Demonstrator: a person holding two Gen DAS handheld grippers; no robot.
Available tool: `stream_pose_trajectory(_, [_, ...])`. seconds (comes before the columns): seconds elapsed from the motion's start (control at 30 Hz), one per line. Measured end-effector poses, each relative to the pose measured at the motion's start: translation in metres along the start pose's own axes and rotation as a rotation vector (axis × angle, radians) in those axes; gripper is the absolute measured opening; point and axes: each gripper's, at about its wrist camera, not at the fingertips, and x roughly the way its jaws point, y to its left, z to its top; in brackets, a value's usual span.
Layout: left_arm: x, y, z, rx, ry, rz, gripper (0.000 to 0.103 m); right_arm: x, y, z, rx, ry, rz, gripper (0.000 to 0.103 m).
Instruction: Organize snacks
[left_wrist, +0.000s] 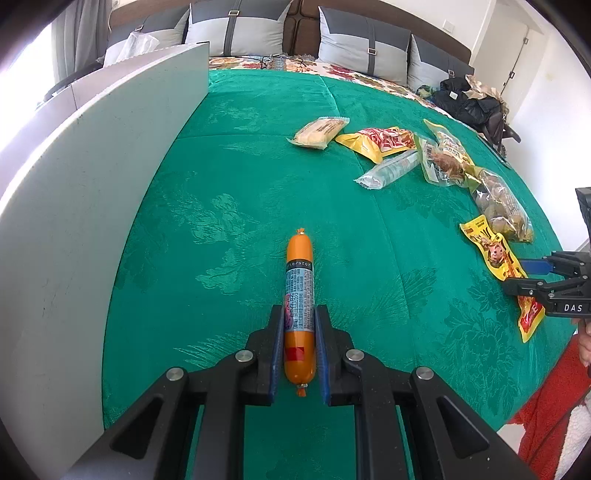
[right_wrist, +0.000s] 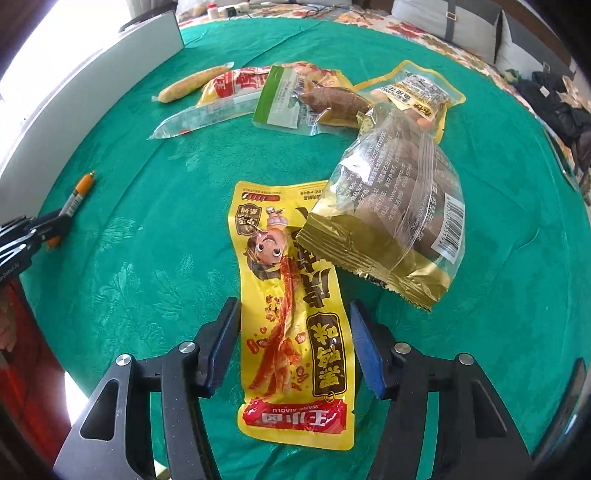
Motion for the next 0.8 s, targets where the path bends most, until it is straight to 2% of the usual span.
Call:
stream_pose_trajectory(0.07, [0.0,0.003,0.0,-0.03,0.003,-0.026,0.015,-0.01,0.002,-0.003,0.008,-0.011,0.022,0.048])
stream_pose_trajectory(0.1, [-0.001,0.004,0.0,-0.042,0.005,-0.038,0.015,-0.016,0.001,-0.004,0.037,-0.016,0.052,0.047])
stream_pose_trajectory(0.17, [-0.002,0.006,0.0,-0.056,0.006,-0.049,0.015,-0.027,-0.001,-0.005,0.081,-0.045,0.097,0.047])
stream_pose_trajectory(0.3, [-0.006,0.01,-0.001,-0.083,0.001,-0.06,0.015,-0.027,0.003,-0.006,0.086,-0.033,0.097,0.047])
stream_pose_trajectory(0.43, [-0.012,0.013,-0.002,-0.102,-0.006,-0.082,0.015,-0.037,0.01,-0.008,0.099,-0.063,0.124,0.047])
stream_pose_trajectory(0.57, [-0.014,0.015,-0.003,-0.127,0.001,-0.118,0.015,-0.031,0.017,-0.001,0.082,-0.026,0.105,0.047])
stream_pose_trajectory(0.67, [-0.027,0.017,-0.003,-0.174,-0.016,-0.181,0.015,-0.037,0.019,0.005,0.118,-0.055,0.186,0.047])
stream_pose_trajectory(0.8, [-0.062,0.025,0.006,-0.241,-0.076,-0.252,0.015,-0.058,0.036,0.026,0.134,-0.109,0.273,0.047])
